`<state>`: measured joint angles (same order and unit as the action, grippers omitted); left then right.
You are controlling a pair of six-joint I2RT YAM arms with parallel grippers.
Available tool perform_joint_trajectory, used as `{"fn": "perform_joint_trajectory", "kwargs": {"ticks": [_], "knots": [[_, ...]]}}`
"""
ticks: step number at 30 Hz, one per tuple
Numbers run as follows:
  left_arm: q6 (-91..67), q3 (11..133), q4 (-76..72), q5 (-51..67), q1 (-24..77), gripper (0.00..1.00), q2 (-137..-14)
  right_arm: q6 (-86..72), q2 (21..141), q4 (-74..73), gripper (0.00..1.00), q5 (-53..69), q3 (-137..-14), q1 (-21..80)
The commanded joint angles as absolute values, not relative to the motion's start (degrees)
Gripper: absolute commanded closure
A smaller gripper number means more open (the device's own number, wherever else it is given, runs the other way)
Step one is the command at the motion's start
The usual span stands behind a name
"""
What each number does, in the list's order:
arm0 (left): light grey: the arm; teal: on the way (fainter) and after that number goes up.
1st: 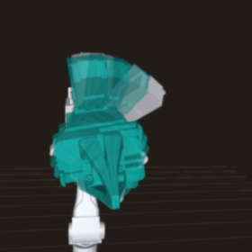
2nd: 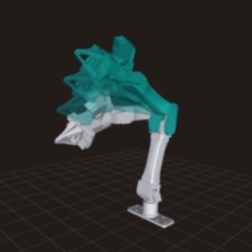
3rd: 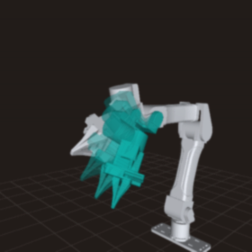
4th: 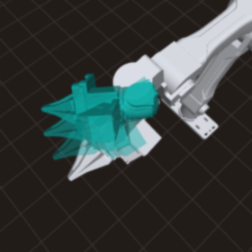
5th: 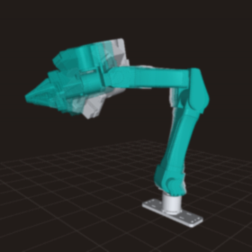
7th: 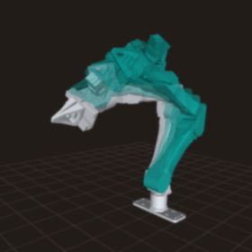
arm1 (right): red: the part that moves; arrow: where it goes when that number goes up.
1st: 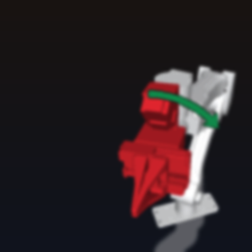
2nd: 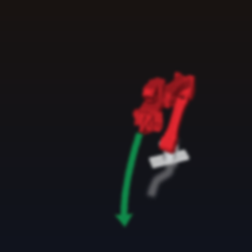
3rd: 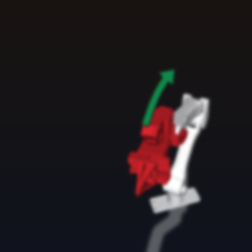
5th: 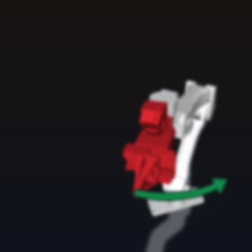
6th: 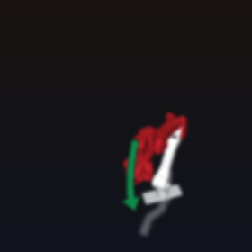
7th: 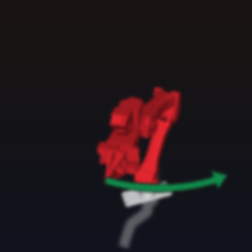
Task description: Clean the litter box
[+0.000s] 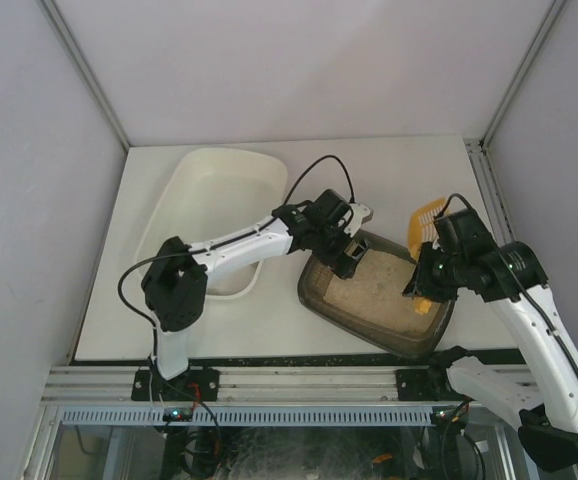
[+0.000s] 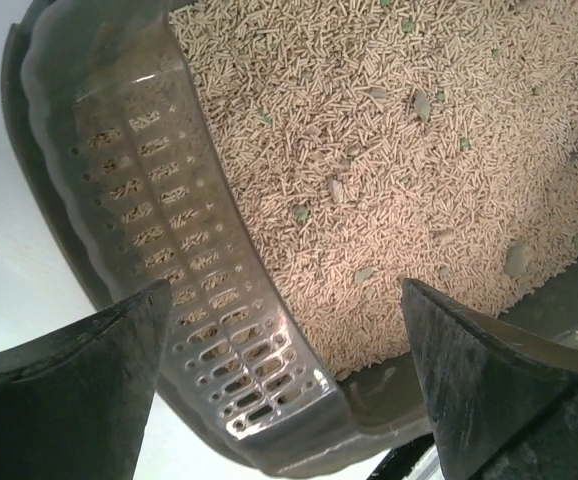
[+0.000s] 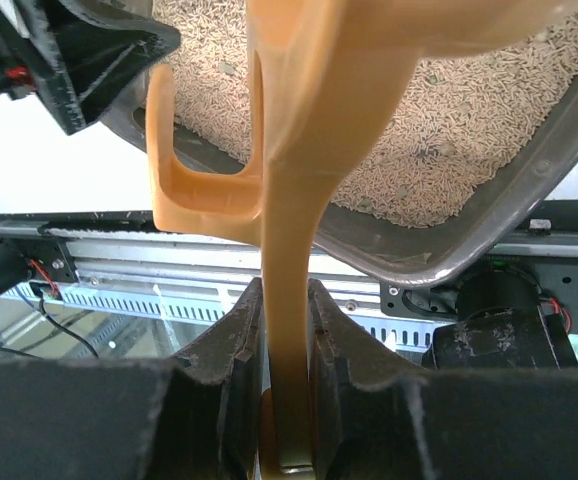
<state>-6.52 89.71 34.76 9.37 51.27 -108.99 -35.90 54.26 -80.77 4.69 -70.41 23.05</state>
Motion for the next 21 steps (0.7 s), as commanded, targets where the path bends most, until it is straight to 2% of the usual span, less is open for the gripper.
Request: {"fn": "perform_joint_trajectory", "kwargs": {"ticks": [1,9,17,21], "knots": [[-8.14,93.47,33.81,2.74,52.13,0.00,-112.19,-33.92,51.53,-81.85,1.00,4.70,-70.84,20.78],[-1.48,95.52,34.11,-9.75,52.21,0.00,-115.34,-32.41,51.39,-81.65,1.00,5.57,-70.84,18.75],[3.16,89.74,34.52,-12.78,52.21,0.00,-110.84,-28.44,53.47,-79.91,1.00,7.84,-69.17,17.53],[1.47,87.90,35.11,-10.38,52.21,0.00,-110.43,-25.82,54.41,-79.80,1.00,9.83,-69.17,15.11]]}}
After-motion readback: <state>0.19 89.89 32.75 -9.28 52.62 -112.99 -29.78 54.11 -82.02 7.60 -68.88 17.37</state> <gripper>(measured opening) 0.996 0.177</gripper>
